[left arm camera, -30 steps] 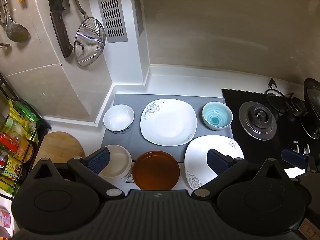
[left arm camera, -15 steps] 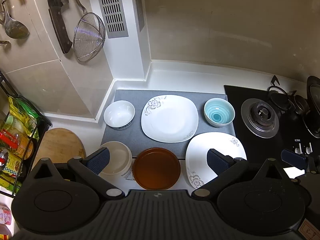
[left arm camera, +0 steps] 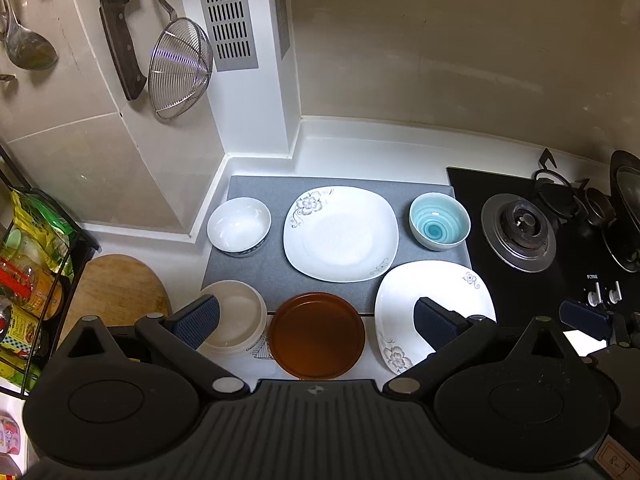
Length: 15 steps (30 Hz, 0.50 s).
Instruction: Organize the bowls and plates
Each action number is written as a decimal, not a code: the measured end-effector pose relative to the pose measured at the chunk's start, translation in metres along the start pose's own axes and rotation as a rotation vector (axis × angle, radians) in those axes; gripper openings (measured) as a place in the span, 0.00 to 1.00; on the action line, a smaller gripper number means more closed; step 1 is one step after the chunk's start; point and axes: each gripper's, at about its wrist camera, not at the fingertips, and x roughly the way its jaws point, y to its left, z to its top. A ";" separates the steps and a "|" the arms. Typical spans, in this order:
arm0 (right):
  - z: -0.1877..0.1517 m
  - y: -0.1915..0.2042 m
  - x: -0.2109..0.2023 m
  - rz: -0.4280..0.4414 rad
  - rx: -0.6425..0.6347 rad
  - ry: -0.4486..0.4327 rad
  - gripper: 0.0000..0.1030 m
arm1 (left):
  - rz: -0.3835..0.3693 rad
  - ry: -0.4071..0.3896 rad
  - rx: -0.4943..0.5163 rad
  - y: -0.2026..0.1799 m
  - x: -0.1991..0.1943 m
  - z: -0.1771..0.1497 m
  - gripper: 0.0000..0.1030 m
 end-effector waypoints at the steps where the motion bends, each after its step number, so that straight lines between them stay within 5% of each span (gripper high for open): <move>1: 0.000 0.002 -0.001 -0.004 -0.001 -0.001 1.00 | -0.004 0.000 0.000 0.002 0.001 0.001 1.00; 15: -0.003 0.032 0.004 -0.063 0.014 0.008 1.00 | -0.054 -0.004 0.042 0.031 0.015 0.005 1.00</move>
